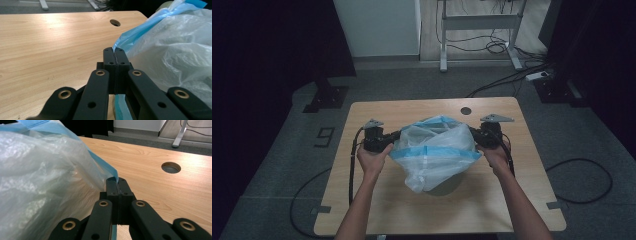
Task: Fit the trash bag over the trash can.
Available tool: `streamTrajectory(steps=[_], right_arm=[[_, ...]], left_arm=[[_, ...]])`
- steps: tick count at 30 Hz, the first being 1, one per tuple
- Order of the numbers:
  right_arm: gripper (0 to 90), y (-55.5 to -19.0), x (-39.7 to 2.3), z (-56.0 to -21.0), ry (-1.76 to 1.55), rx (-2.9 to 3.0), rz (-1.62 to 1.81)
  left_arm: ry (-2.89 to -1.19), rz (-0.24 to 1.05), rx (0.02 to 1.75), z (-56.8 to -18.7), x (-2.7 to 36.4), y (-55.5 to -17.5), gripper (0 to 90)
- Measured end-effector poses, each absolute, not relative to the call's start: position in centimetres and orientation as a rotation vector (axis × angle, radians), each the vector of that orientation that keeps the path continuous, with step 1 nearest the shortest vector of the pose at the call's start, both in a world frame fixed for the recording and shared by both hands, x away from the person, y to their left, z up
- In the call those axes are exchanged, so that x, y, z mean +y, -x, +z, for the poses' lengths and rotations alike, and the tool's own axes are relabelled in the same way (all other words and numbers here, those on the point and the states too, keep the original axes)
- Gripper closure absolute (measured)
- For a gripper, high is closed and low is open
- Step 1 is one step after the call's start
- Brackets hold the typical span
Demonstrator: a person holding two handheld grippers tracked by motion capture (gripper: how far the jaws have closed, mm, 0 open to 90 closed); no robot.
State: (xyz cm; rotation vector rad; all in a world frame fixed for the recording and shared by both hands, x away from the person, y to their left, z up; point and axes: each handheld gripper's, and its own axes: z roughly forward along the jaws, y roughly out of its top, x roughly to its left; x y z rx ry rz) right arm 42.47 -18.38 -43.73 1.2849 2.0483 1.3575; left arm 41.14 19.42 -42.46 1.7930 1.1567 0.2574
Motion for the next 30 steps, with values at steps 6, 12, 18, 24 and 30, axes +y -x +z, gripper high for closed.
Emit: streamTrajectory(steps=[6,12,18,24,30], right_arm=[[88.8,-43.0,-17.8,-44.2,-1.298,2.092,1.335],[88.8,-43.3,-17.6,-44.7,-1.327,2.117,1.275],[86.2,-42.9,-18.8,-44.7,-1.346,2.061,1.335],[58.8,-41.2,-20.9,-42.6,-1.366,1.792,1.466],[53.5,-38.2,-22.1,-40.0,-1.253,1.852,1.579]], left_arm=[[-1.816,0.209,1.193,-43.1,18.9,-41.8,89.7],[-1.845,0.207,1.236,-43.6,19.0,-42.0,89.7],[-1.784,0.223,1.179,-43.1,19.6,-40.8,89.6],[-1.774,0.254,1.145,-42.5,19.6,-40.2,88.7],[-1.768,0.269,1.129,-42.6,19.7,-39.9,88.2]])
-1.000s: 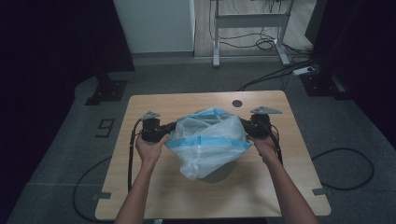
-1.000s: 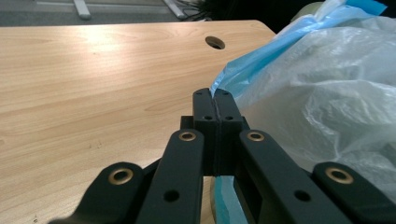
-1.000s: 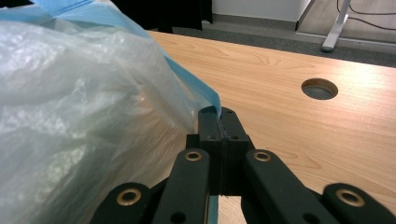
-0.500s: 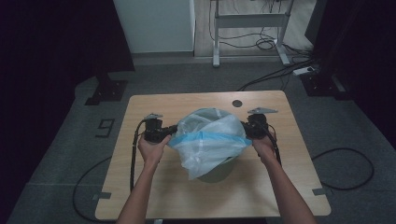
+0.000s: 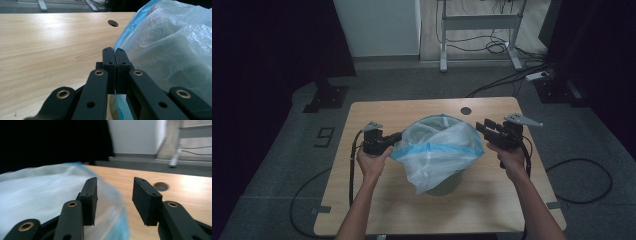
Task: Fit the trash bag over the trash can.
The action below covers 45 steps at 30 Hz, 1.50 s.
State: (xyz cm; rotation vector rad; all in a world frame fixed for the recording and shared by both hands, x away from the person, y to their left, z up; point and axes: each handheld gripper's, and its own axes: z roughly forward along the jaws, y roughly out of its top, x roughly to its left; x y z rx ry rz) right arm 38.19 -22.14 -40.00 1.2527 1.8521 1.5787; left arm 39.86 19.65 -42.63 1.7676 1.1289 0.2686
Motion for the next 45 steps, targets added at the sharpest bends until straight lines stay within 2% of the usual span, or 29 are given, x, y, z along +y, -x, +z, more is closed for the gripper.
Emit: streamTrajectory(steps=[2,10,16,20,22,25,28,29,30,32,35,39,42,44,45], right_arm=[[52.0,-36.8,-22.0,-39.4,-1.186,1.897,1.616],[36.1,-32.2,-19.3,-37.6,-0.905,2.137,1.705],[34.2,-31.4,-16.5,-37.0,-0.736,2.283,1.675],[49.9,-31.6,-15.8,-37.6,-0.712,2.338,1.591],[66.1,-31.3,-15.9,-38.1,-0.689,2.331,1.576],[83.6,-30.8,-16.1,-38.3,-0.654,2.31,1.584],[88.1,-30.3,-16.3,-38.4,-0.628,2.299,1.594],[86.8,-30.2,-16.3,-38.5,-0.628,2.289,1.588],[80.6,-30.2,-16.3,-38.4,-0.625,2.278,1.592],[61.1,-30.3,-16.4,-38.1,-0.646,2.24,1.595],[47.9,-30.8,-16.5,-37.6,-0.681,2.209,1.584],[38.0,-32.3,-17.0,-37.7,-0.743,2.255,1.589],[34.3,-33.1,-17.1,-38.4,-0.77,2.314,1.573],[36.1,-33.4,-17.2,-38.9,-0.77,2.348,1.562],[41.3,-33.4,-17.2,-39.0,-0.765,2.355,1.557]], left_arm=[[-1.763,0.273,1.124,-42.7,19.7,-39.7,88.0],[-1.759,0.279,1.121,-42.6,19.6,-39.2,87.6],[-1.757,0.278,1.119,-42.4,19.7,-39.0,87.5],[-1.757,0.275,1.117,-42.3,19.7,-38.9,87.3],[-1.758,0.277,1.114,-42.3,19.7,-38.9,87.3],[-1.757,0.276,1.115,-42.3,19.7,-38.9,87.2],[-1.759,0.276,1.116,-42.4,19.6,-38.9,87.1],[-1.761,0.277,1.116,-42.4,19.5,-38.8,87.1],[-1.762,0.277,1.116,-42.4,19.5,-38.8,87.1],[-1.764,0.278,1.116,-42.4,19.4,-38.8,87.1],[-1.761,0.278,1.116,-42.4,19.3,-38.8,87.0],[-1.76,0.275,1.113,-42.4,19.3,-38.8,87.0],[-1.761,0.274,1.111,-42.4,19.3,-38.8,87.0],[-1.762,0.274,1.112,-42.4,19.3,-38.8,87.0],[-1.761,0.274,1.112,-42.4,19.3,-38.8,87.0]])
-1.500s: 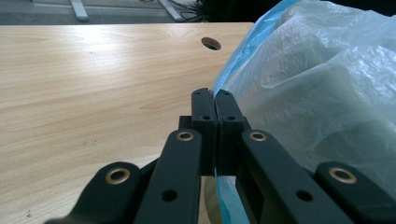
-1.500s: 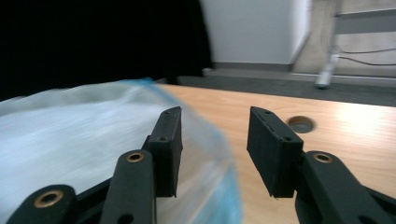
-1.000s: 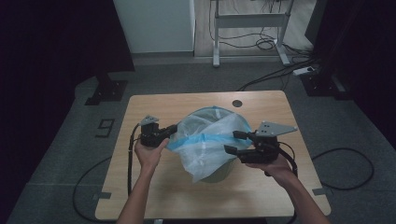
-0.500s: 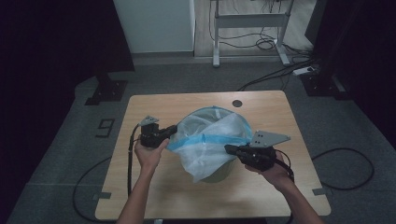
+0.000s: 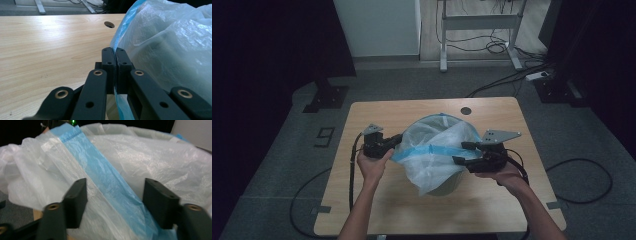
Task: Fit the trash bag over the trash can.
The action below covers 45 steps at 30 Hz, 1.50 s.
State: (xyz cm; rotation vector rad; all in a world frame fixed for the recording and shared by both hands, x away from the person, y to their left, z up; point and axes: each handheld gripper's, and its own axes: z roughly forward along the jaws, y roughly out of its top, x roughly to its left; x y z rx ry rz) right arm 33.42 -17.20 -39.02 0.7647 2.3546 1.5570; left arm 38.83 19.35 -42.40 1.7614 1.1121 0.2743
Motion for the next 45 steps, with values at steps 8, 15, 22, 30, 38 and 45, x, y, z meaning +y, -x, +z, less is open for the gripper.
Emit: streamTrajectory(steps=[8,15,22,30,38,45], right_arm=[[84.4,-32.3,-17.2,-39.0,-0.608,2.384,1.509],[88.6,-30.6,-17.8,-38.6,-0.573,2.305,1.565],[88.6,-28.0,-19.0,-39.4,-0.512,2.217,1.666],[88.7,-26.4,-17.6,-42.8,-0.444,2.333,1.634],[88.6,-27.0,-15.9,-46.9,-0.502,2.417,1.517],[88.5,-27.9,-15.5,-49.2,-0.604,2.382,1.484]], left_arm=[[-1.756,0.277,1.119,-42.6,19.6,-38.7,87.0],[-1.753,0.277,1.114,-42.5,19.7,-38.5,86.8],[-1.748,0.279,1.112,-42.5,20.0,-38.2,87.0],[-1.747,0.272,1.106,-42.7,20.4,-37.8,87.2],[-1.75,0.261,1.095,-42.7,20.5,-37.6,87.4],[-1.768,0.254,1.085,-43.0,20.3,-37.3,87.4]])
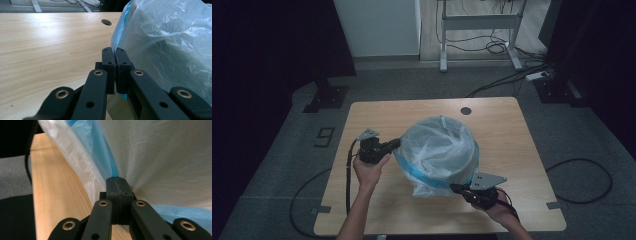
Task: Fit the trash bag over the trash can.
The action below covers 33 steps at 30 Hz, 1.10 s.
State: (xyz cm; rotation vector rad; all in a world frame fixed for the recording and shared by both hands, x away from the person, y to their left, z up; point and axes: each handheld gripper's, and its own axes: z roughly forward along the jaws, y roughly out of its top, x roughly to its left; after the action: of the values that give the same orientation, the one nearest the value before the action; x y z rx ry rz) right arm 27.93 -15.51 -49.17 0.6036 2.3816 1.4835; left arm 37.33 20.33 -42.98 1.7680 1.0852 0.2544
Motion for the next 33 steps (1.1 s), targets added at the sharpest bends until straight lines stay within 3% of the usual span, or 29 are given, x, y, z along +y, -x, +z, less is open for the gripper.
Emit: streamTrajectory(steps=[10,33], right_arm=[[88.6,-28.1,-14.6,-50.7,-0.61,2.406,1.427],[84.8,-29.1,-17.2,-52.7,-0.803,2.376,1.397]], left_arm=[[-1.789,0.231,1.134,-44.0,20.9,-37.1,87.4],[-1.919,0.185,1.154,-46.0,19.2,-37.6,86.0]])
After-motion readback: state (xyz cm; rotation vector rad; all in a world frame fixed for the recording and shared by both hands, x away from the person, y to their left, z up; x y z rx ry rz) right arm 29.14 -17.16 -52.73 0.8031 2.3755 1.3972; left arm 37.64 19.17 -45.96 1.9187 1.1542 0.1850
